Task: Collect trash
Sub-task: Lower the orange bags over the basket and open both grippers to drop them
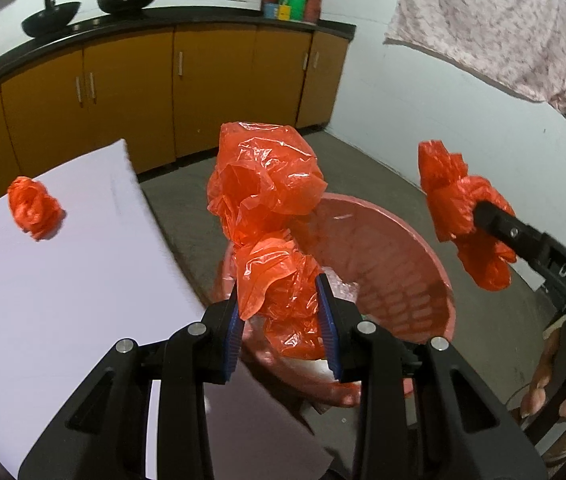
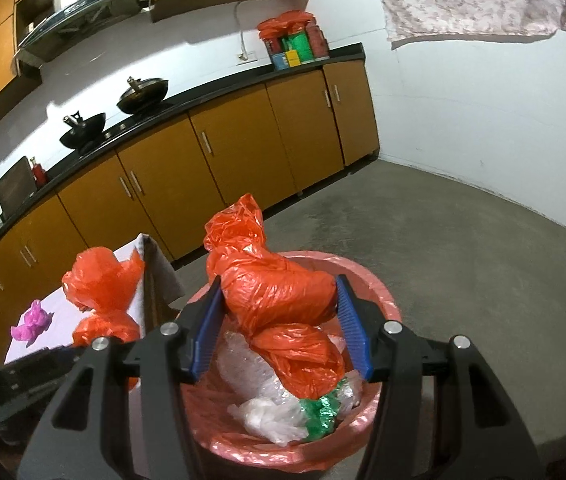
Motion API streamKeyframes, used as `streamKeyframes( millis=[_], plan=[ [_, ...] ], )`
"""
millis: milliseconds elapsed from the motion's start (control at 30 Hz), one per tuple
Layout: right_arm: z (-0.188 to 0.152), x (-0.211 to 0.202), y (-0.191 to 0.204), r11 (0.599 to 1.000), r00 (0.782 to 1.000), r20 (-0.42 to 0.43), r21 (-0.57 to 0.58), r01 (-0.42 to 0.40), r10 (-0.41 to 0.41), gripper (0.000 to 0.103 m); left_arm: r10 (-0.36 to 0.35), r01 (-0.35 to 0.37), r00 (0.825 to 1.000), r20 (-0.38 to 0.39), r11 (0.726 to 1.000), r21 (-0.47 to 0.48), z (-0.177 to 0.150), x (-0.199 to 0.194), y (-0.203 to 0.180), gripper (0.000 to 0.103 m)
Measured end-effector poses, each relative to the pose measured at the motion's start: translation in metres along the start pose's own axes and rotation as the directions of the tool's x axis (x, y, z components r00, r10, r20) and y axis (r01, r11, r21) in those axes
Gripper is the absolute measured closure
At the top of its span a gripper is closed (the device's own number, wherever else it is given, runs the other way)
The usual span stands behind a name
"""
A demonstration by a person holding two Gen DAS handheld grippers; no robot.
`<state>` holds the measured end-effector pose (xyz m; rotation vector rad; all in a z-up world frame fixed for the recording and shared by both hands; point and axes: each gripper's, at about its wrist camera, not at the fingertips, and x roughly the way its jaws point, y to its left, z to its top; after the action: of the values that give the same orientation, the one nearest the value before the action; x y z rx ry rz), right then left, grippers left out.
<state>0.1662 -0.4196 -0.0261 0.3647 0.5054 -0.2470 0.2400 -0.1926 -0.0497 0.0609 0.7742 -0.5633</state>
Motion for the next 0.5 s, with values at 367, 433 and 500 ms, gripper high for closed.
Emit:
streamKeyframes(
  millis=[367, 433, 500],
  plan=[
    [0.006, 0.008, -0.015, 0.999, 1.0, 0.004, 0.037, -0.002, 0.002, 0.049, -0.022, 0.023, 0.999, -0.045, 0.999, 0.032, 0.0, 0.022, -0.02, 0.067],
    [0.007, 0.011, -0.016, 0.999, 1.0, 0.004, 0.045, -0.003, 0.002, 0.049, -0.022, 0.023, 0.998, -0.051, 0.999, 0.029, 0.0, 0.025, -0.021, 0.067],
    [0.008, 0.013, -0.019, 0.998, 1.0, 0.003, 0.054, -0.01, 0.01, 0.048, -0.021, 0.023, 0.998, -0.054, 0.999, 0.025, -0.001, 0.026, -0.019, 0.066]
  ],
)
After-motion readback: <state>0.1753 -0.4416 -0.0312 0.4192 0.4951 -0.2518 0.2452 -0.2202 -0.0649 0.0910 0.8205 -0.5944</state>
